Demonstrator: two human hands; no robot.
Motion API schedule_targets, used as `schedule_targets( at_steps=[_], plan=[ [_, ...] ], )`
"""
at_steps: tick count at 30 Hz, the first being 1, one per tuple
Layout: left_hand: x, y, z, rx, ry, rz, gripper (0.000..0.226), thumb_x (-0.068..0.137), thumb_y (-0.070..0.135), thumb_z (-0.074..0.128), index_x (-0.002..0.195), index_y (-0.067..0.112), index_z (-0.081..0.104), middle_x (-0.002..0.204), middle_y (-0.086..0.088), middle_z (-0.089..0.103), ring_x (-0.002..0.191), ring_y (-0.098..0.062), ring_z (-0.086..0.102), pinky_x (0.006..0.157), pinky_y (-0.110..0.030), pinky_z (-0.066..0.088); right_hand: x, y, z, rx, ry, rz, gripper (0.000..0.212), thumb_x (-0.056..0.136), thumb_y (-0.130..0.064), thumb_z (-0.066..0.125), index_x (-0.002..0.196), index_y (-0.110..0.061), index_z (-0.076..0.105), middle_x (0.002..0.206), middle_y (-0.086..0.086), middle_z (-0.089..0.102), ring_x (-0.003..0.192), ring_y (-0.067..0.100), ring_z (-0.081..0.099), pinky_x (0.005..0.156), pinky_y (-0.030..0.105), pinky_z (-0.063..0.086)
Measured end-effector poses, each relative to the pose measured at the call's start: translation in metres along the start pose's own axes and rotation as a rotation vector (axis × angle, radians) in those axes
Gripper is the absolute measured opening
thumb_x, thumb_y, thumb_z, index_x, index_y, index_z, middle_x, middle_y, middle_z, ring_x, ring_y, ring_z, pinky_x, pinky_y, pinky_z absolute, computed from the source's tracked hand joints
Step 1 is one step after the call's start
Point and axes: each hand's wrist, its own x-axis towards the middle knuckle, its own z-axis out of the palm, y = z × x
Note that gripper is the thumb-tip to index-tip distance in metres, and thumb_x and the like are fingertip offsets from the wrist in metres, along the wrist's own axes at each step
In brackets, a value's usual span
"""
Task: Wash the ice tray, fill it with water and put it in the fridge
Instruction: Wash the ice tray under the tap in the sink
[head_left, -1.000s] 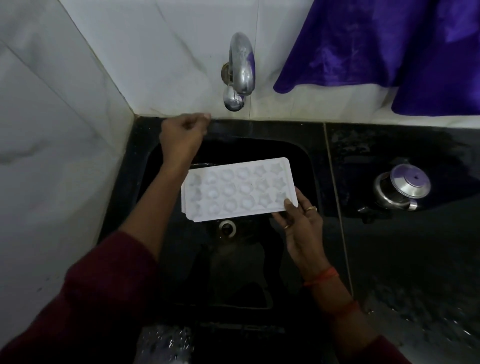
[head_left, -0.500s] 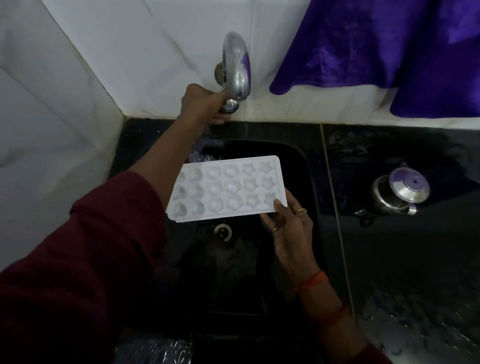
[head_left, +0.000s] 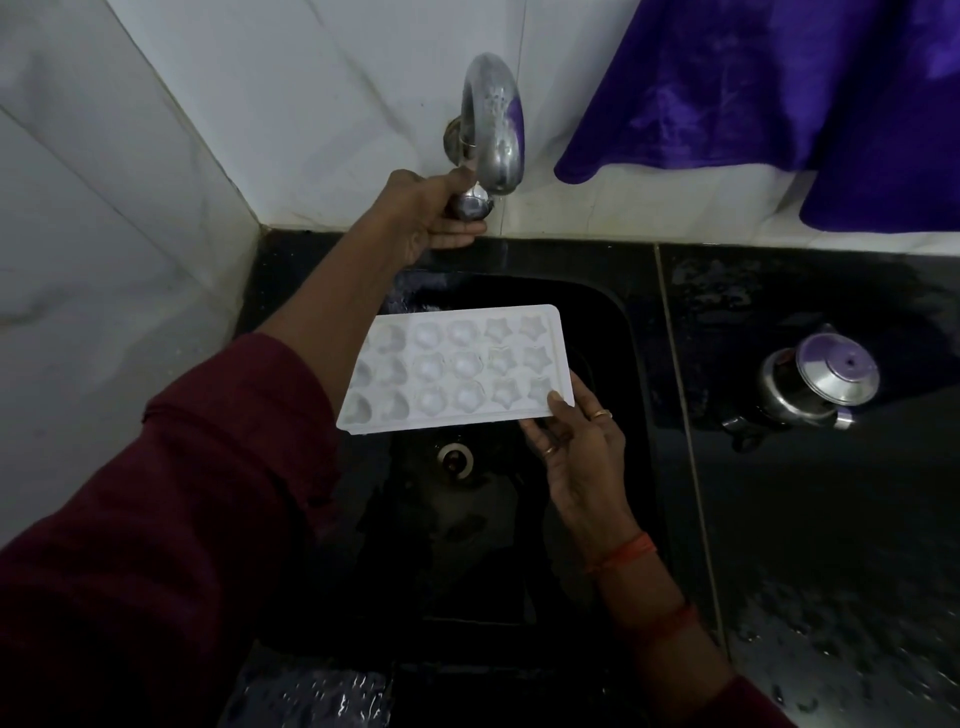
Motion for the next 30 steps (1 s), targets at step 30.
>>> schedule_targets(
  at_steps=[30],
  plan=[
    [-0.005,0.003,-0.027,0.11,0.002,0.075,0.043,0.082,0.039,0.082,0.098,0.0,0.071,0.097,-0.014,0.078,0.089,-0.023,0.077,0.082,-0.036,0.063,0.026,0.027,0.02,-0.117,-0.038,0.024,0.038,0.098,0.002,0.057,0.135,-0.008,0.058,0.126,0.012,0.07,0.116,0.029,0.068,0.085,0.038,0.062]
  ],
)
